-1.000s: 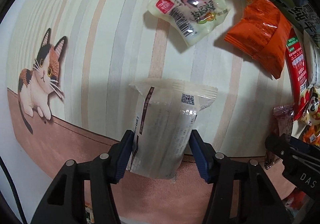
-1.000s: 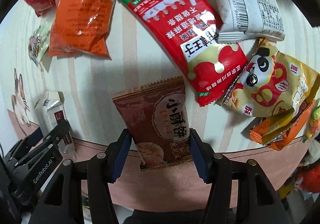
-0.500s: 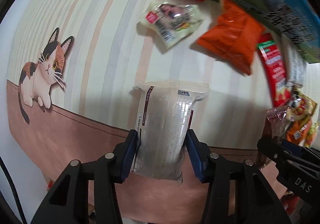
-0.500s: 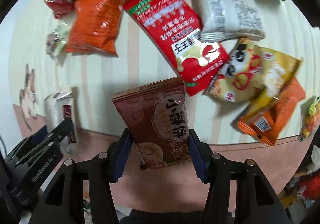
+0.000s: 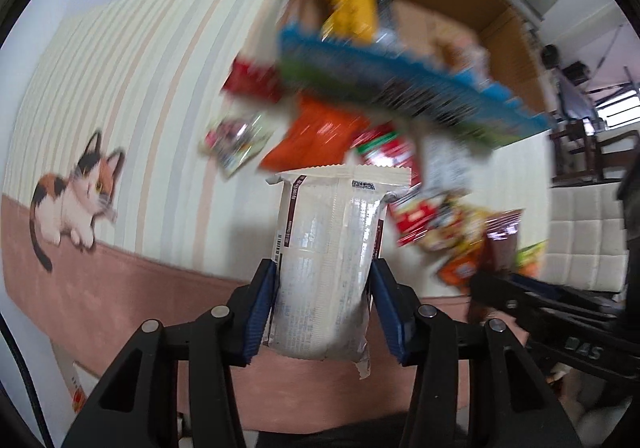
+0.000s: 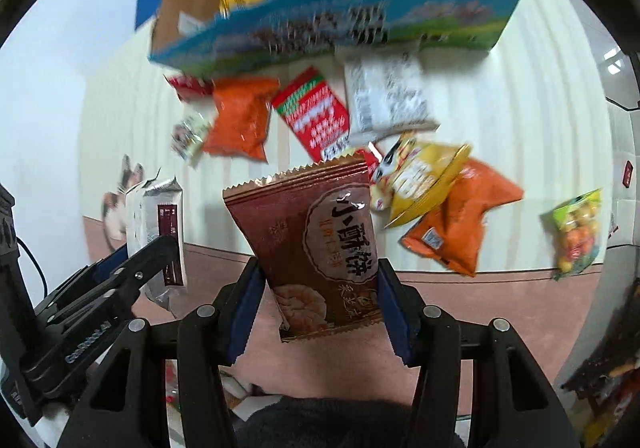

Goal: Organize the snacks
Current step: 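Lift both held packets and carry them over the box, then open both tools to release the packets into the box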

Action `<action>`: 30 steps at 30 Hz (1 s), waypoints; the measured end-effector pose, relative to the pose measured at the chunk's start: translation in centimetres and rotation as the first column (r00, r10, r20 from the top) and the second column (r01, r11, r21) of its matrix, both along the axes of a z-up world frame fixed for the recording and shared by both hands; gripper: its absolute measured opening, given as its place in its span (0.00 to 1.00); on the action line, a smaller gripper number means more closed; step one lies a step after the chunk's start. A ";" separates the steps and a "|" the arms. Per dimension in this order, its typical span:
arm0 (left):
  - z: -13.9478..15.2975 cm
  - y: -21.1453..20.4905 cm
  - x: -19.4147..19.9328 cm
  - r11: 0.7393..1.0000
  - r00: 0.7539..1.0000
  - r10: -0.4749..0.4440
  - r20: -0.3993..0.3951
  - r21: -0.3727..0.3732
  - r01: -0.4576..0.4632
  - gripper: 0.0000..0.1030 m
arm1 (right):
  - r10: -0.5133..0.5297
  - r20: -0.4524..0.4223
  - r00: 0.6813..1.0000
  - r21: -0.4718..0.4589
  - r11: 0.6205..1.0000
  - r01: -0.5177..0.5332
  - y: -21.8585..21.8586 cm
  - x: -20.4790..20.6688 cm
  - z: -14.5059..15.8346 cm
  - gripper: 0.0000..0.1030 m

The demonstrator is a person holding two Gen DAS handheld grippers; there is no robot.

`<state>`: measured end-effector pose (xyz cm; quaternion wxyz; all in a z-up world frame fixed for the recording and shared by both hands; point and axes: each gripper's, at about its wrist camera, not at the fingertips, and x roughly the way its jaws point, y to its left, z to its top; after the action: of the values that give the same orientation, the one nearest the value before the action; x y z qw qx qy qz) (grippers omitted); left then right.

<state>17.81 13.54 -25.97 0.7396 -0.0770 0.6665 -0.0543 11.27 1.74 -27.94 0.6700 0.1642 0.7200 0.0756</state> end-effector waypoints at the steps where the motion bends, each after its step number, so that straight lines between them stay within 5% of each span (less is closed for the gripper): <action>1: 1.3 -0.3 1.3 1.000 1.000 -0.012 0.013 -0.016 0.012 0.44 | -0.014 0.013 1.000 0.015 1.000 0.013 -0.8 0.7 1.1 0.57; 7: 7.2 -4.6 7.5 0.997 0.994 -0.066 0.084 -0.044 0.070 0.41 | -0.077 0.078 0.994 0.038 0.996 0.074 -5.0 5.9 4.4 0.57; 12: 8.1 -7.4 14.7 0.995 0.993 -0.084 0.081 -0.045 0.088 0.41 | -0.113 0.106 0.988 0.009 0.994 0.113 -7.9 13.0 5.2 0.57; 21: 3.8 -11.0 27.2 0.997 0.997 -0.079 -0.007 -0.025 0.079 0.41 | -0.107 0.104 0.989 -0.090 0.989 0.116 -10.6 25.4 2.3 0.57; 30: -2.4 -12.7 33.4 0.994 0.985 -0.082 -0.155 -0.086 0.069 0.41 | -0.059 0.052 0.997 -0.121 0.990 0.065 -11.2 31.8 -2.7 0.57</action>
<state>51.16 0.82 -28.36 0.6781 -0.0855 0.7227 -0.1027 43.02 -9.50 -30.62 0.6983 0.1432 0.7012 0.0141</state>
